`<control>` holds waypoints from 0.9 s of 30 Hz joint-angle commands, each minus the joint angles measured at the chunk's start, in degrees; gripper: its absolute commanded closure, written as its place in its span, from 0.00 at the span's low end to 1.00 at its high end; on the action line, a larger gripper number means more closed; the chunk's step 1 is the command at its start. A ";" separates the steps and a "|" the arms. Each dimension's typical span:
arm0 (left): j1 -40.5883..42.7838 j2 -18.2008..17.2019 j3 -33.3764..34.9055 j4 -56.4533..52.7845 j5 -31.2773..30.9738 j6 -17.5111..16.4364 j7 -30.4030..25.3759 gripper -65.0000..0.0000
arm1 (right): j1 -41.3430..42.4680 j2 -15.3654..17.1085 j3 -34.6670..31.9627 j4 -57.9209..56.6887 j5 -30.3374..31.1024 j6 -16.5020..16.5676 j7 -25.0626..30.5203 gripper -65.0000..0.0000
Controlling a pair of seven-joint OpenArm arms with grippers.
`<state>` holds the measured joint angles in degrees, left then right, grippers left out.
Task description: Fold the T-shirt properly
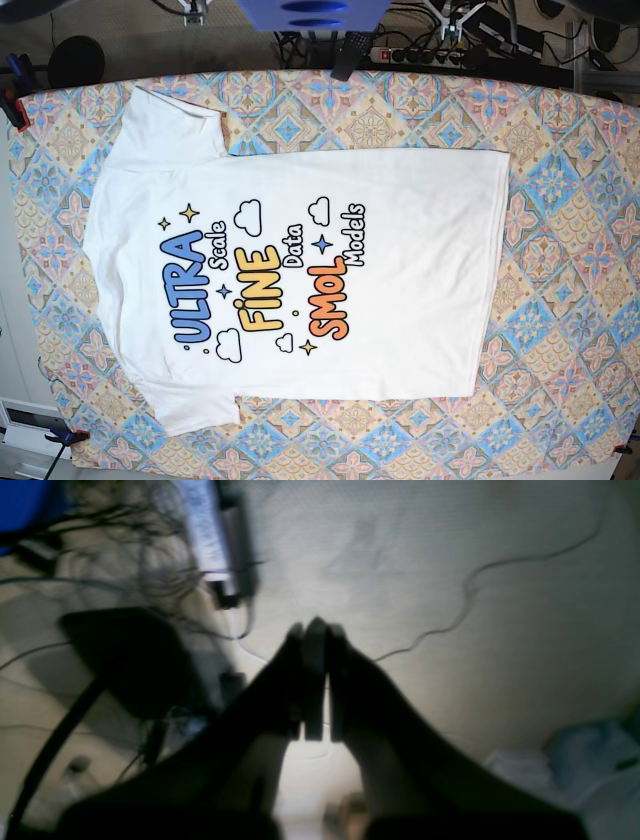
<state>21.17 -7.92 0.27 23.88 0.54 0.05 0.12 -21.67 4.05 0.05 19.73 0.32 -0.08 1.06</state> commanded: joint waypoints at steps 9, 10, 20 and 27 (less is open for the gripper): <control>17.29 -4.69 0.03 23.64 -0.49 0.17 0.19 0.98 | -20.66 5.75 0.52 27.26 0.43 0.21 0.13 1.00; 19.32 -4.96 -0.14 26.80 -0.49 0.17 0.19 0.98 | -22.33 6.19 0.52 30.08 0.52 0.21 0.13 1.00; 37.69 -8.91 -0.93 58.36 -1.19 0.34 0.19 0.98 | -38.86 6.63 10.45 59.35 0.52 0.21 0.13 1.00; 43.05 -9.53 -6.91 75.33 -11.22 0.25 0.98 0.98 | -41.93 6.63 11.07 75.00 0.61 0.21 -0.40 1.00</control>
<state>63.00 -17.17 -6.46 98.21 -10.72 0.23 1.91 -61.47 10.31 10.61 94.43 0.60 0.82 0.64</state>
